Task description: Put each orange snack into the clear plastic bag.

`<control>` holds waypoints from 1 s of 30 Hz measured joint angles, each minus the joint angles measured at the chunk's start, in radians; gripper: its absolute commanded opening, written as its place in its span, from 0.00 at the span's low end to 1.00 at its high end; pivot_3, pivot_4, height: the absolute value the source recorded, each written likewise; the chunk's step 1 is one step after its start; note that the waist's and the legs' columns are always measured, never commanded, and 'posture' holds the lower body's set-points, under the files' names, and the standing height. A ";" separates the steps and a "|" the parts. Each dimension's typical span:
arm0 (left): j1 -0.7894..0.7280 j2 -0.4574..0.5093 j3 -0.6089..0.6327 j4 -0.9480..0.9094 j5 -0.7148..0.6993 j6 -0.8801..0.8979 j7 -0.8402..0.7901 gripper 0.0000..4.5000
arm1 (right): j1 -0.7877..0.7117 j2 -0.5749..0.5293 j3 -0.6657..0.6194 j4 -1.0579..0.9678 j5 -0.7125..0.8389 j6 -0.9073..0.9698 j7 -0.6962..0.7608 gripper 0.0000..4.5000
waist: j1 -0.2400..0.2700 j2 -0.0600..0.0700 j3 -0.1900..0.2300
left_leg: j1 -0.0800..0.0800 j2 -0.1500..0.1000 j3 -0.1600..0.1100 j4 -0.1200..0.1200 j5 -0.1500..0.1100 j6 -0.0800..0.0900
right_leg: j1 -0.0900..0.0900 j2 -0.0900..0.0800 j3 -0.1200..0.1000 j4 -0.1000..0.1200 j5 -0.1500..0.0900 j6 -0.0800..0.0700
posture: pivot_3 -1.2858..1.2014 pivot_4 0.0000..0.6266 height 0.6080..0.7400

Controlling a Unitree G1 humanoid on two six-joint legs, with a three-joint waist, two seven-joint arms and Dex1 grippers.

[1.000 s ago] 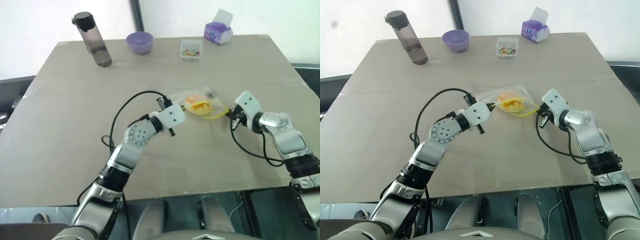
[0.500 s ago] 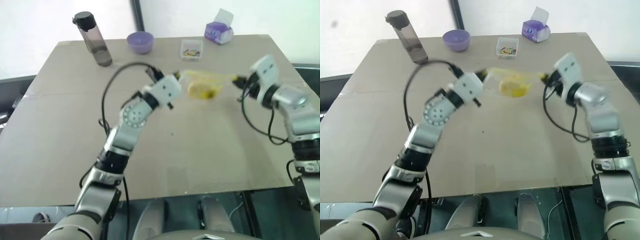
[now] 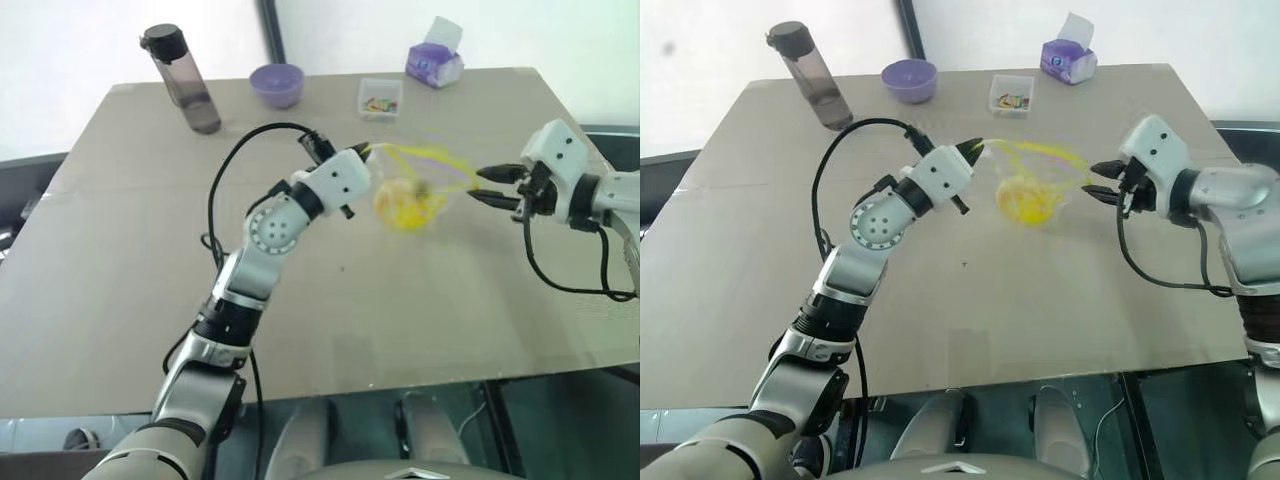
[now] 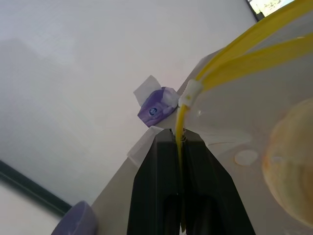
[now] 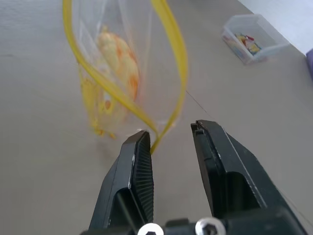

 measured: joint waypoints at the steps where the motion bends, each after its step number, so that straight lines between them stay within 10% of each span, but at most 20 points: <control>1: 0.002 0.001 0.000 -0.001 0.000 0.000 -0.004 0.00 | -0.011 0.000 0.004 -0.016 0.001 0.005 0.002 0.36 | 0.001 0.000 0.000 | 0.000 0.000 0.000 0.000 0.000 0.000 | 0.000 0.000 0.000 0.000 0.000 0.000 | 0.52 0.24 1.00; 9: 0.012 0.034 0.003 -0.048 -0.008 0.010 -0.065 0.00 | -0.139 0.075 0.112 -0.091 -0.023 0.016 0.003 0.36 | 0.011 0.000 0.000 | -0.001 -0.001 -0.002 0.001 0.000 0.000 | 0.000 -0.001 -0.001 -0.001 0.000 0.000 | 0.52 0.24 1.00; 16: 0.012 0.051 0.018 -0.076 -0.008 0.050 -0.069 0.00 | -0.167 -0.069 0.107 0.112 -0.142 -0.095 0.009 0.36 | 0.027 0.000 0.000 | -0.001 0.000 -0.001 0.001 0.000 0.000 | 0.000 0.000 -0.001 -0.001 0.000 0.000 | 0.52 0.24 1.00; 30: 0.009 0.071 0.000 -0.084 -0.009 0.078 -0.124 0.00 | -0.250 0.228 0.200 -0.028 -0.131 -0.064 -0.080 0.36 | 0.009 0.000 0.000 | -0.001 -0.001 -0.003 0.002 0.000 0.000 | 0.000 0.000 -0.002 0.000 0.000 0.000 | 0.52 0.24 1.00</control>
